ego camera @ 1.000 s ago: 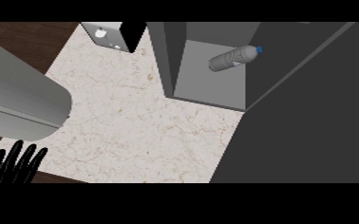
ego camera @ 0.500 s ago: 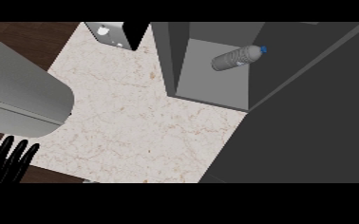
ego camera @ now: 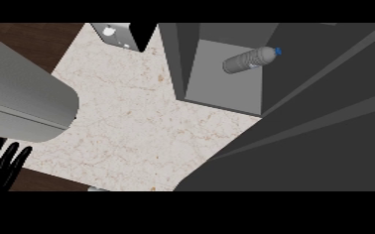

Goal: Pick up the bottled water, place it into the cabinet and close the cabinet

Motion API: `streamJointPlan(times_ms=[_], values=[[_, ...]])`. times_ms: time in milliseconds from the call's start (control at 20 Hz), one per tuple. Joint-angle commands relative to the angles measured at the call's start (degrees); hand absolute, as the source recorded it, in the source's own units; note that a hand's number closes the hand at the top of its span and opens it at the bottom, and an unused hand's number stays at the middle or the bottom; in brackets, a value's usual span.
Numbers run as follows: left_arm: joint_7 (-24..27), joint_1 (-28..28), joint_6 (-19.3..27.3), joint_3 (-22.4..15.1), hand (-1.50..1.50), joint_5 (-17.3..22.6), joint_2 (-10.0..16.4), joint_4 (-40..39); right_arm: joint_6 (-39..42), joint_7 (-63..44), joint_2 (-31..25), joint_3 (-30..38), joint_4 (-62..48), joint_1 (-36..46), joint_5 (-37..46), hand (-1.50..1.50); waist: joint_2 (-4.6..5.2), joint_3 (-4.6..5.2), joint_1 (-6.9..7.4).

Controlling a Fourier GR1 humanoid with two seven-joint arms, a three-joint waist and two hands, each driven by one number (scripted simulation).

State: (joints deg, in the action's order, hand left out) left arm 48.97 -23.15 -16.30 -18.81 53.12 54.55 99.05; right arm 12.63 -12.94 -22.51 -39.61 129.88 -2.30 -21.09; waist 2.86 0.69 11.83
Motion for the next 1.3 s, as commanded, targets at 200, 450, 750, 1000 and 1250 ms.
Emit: streamJointPlan(times_ms=[200, 450, 750, 1000, 1250], values=[[0.94, -1.55, -3.00, 2.70, -1.50, 2.11, 1.39, -1.90, -7.61, -4.10, 10.36, 12.81, -17.95, 14.14, -4.95, 1.50, -0.88, -0.28, -1.42], [-0.49, -2.23, -3.14, 2.71, -1.50, 2.70, 1.45, -2.00, -14.39, -5.63, 15.53, 20.12, -32.44, 28.12, -1.17, 1.50, -1.38, -0.45, -3.55], [0.45, -3.05, -5.85, 3.78, -1.50, 3.55, 0.28, -3.27, -14.57, -2.77, 17.91, 26.24, -53.87, 44.74, 0.75, 1.50, -1.41, -0.59, -4.65], [1.04, -5.01, -7.46, 4.56, -1.50, 2.64, 0.49, -3.37, -14.25, -0.52, 17.45, 28.48, -60.82, 48.92, 1.99, 1.50, -1.72, -0.60, -5.39], [-0.25, -2.40, -5.53, 4.96, -1.50, 2.29, -1.19, -2.68, -13.09, 1.92, 18.72, 28.44, -64.86, 50.55, 2.16, 1.50, -1.48, -0.61, -6.32]])
